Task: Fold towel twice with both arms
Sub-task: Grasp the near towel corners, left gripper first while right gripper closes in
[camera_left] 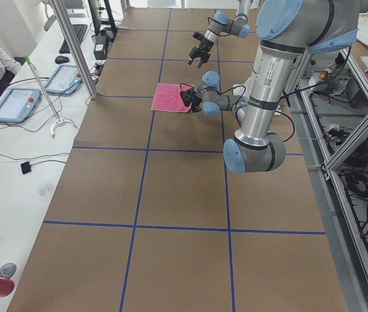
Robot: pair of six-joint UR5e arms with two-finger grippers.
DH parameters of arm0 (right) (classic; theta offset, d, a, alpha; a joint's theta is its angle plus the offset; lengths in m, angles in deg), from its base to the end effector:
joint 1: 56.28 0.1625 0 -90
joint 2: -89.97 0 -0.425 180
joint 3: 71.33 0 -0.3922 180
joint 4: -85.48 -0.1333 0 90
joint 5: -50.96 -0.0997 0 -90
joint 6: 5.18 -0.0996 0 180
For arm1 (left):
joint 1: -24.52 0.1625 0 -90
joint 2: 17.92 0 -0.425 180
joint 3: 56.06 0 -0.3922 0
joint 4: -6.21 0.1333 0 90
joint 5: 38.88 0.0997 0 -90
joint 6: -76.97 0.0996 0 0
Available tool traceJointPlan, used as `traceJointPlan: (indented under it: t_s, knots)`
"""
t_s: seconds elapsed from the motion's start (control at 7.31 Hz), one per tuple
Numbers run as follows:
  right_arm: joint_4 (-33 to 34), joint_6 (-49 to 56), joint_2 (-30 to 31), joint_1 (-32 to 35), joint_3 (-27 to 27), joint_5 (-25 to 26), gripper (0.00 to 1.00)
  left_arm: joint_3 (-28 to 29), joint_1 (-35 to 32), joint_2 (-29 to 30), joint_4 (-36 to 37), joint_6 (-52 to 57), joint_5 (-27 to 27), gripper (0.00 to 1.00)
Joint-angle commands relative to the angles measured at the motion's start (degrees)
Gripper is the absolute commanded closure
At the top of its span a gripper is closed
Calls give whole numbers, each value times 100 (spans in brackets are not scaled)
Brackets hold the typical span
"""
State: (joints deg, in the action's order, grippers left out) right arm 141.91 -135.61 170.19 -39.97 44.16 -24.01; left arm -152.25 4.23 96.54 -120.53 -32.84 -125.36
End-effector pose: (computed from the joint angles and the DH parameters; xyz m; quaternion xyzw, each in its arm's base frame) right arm -0.4526 -0.2982 0.2966 -0.0116 -0.5706 0.4537 0.6845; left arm 0.5552 -0.3539 0.2956 0.0279 0.5544 -0.3011 0.7754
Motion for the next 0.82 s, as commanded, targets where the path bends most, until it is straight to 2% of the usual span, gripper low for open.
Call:
traceJointPlan:
  t_s: [0.0,0.14,0.27,0.55,0.68]
  knots:
    - [-1,0,3,-5,0,0,4,4,-46,-3,0,39,0,57]
    - [-1,8,3,-5,0,0,4,4,-46,-3,0,56,0,65]
    - [-1,9,3,-14,-9,0,4,4,-46,-3,0,56,0,80]
    - [0,9,3,-14,-9,0,4,-5,-46,-12,0,91,-9,100]
    - [8,17,3,-14,-18,-9,4,-14,-55,-29,0,118,-9,100]
